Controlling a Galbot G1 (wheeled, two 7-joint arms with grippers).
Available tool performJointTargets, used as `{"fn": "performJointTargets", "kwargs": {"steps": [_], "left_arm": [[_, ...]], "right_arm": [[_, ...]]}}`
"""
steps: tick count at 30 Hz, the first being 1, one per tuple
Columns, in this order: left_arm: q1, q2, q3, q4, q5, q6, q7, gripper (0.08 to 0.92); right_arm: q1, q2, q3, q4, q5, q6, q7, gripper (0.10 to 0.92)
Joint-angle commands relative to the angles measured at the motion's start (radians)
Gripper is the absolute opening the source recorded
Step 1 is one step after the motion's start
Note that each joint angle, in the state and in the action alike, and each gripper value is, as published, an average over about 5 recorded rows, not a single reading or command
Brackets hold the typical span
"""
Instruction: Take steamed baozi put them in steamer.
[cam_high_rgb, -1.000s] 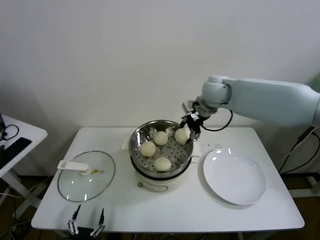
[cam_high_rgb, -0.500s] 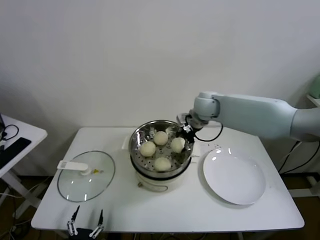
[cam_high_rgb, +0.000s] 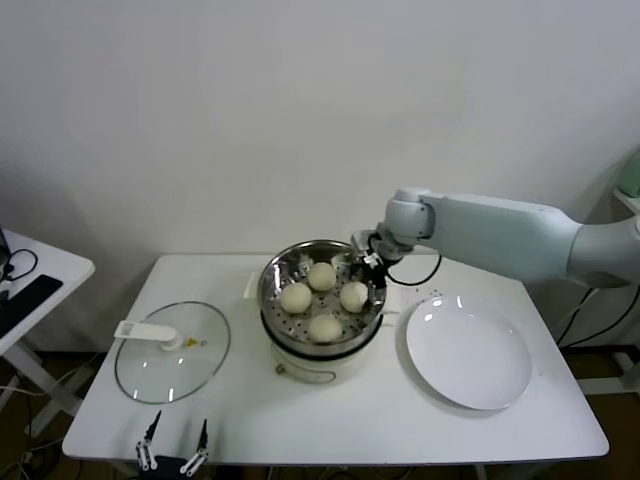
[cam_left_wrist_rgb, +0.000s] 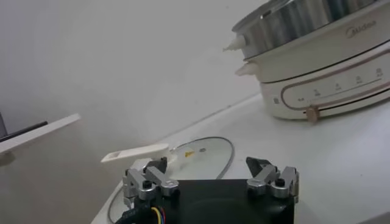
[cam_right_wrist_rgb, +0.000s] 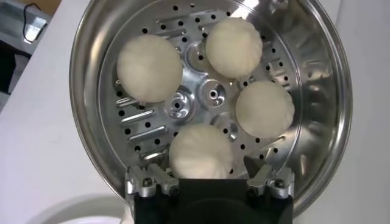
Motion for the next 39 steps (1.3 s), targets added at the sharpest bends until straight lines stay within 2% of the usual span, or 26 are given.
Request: {"fn": "performJointTargets", "kwargs": {"steps": [1, 9, 11, 14, 19, 22, 33, 39], "left_arm": [[0.002, -0.018, 0.001, -0.002, 0.003, 0.002, 0.001, 0.823], [0.009, -0.014, 0.006, -0.002, 0.005, 0.002, 0.001, 0.823], [0.008, -0.013, 0.008, -0.003, 0.002, 0.004, 0.001, 0.823], [0.004, -0.011, 0.015, -0.004, -0.009, 0.012, 0.001, 0.823], [-0.006, -0.006, 0.025, 0.000, -0.026, 0.021, 0.002, 0.823], [-0.008, -0.003, 0.028, -0.002, -0.028, 0.022, 0.002, 0.823], [-0.019, 0.005, 0.031, 0.015, -0.030, 0.018, 0.001, 0.823], [-0.029, 0.003, 0.037, 0.027, -0.027, 0.017, 0.000, 0.823]], "right_arm": [[0.120, -0.015, -0.019, -0.013, 0.108, 0.021, -0.055, 0.821], [0.291, -0.116, -0.057, 0.035, 0.224, 0.017, -0.092, 0.823], [0.287, -0.155, -0.028, 0.064, 0.226, 0.001, -0.020, 0.823], [0.216, -0.231, 0.069, 0.135, 0.224, -0.037, 0.191, 0.823], [-0.076, -0.337, 0.380, 0.246, 0.294, -0.071, 0.587, 0.823], [-0.255, -0.366, 0.562, 0.292, 0.327, -0.075, 0.724, 0.823], [-0.879, -0.474, 1.107, 0.465, 0.252, 0.005, 0.914, 0.823], [-1.221, -0.459, 1.359, 0.563, 0.129, 0.121, 0.984, 0.823]]}}
